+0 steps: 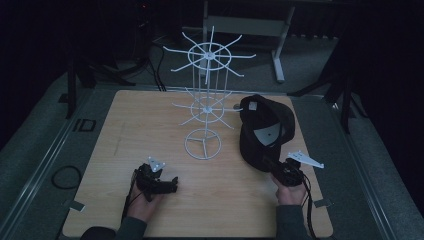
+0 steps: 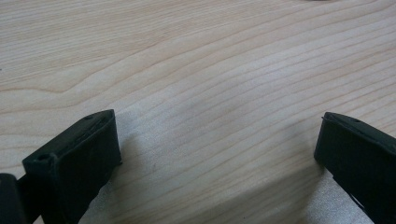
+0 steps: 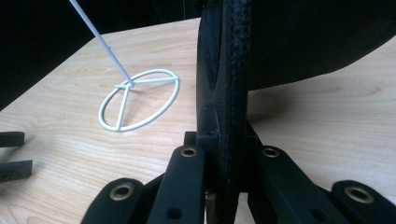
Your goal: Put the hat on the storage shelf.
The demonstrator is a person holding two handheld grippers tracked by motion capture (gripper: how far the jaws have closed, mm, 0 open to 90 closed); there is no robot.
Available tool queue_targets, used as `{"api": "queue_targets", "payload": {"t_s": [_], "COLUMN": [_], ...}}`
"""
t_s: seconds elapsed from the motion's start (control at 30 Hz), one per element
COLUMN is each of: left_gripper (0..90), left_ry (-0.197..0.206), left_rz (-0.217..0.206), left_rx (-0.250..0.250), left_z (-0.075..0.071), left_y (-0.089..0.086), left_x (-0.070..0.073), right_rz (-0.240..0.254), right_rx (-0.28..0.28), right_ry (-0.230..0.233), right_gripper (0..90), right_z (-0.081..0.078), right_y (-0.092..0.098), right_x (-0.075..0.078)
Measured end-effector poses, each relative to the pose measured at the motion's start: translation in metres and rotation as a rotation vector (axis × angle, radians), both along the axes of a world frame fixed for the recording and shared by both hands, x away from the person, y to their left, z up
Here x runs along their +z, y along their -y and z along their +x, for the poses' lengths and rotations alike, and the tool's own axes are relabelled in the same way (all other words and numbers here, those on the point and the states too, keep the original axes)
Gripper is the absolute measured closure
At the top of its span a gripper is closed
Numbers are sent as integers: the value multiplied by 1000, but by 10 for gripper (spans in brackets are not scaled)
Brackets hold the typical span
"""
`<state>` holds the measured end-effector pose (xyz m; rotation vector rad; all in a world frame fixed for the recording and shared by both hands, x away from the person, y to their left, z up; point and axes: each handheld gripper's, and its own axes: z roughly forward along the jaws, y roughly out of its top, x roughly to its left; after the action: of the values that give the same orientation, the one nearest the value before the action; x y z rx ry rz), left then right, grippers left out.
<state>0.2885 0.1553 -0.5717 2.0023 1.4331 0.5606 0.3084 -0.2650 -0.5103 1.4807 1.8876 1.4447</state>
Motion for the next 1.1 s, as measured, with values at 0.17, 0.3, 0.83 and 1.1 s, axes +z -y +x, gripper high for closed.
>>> {"api": "queue_targets", "payload": {"t_s": [0.17, 0.3, 0.83, 1.1], "left_gripper": [1, 1, 1, 1], "left_ry": [-2, -2, 2, 2], "left_rz": [3, 3, 3, 2], "left_rx": [-3, -3, -2, -2], "left_z": [0, 0, 0, 0], "left_y": [0, 0, 0, 0], "left_x": [0, 0, 0, 0], "right_rz": [-15, -21, -61, -73], "right_rx": [-7, -9, -11, -8], "right_ry": [23, 32, 65, 83], "right_gripper": [867, 867, 867, 867], "right_z": [-1, -2, 2, 3], "right_y": [-1, -1, -4, -5], "right_x": [6, 10, 27, 36]}}
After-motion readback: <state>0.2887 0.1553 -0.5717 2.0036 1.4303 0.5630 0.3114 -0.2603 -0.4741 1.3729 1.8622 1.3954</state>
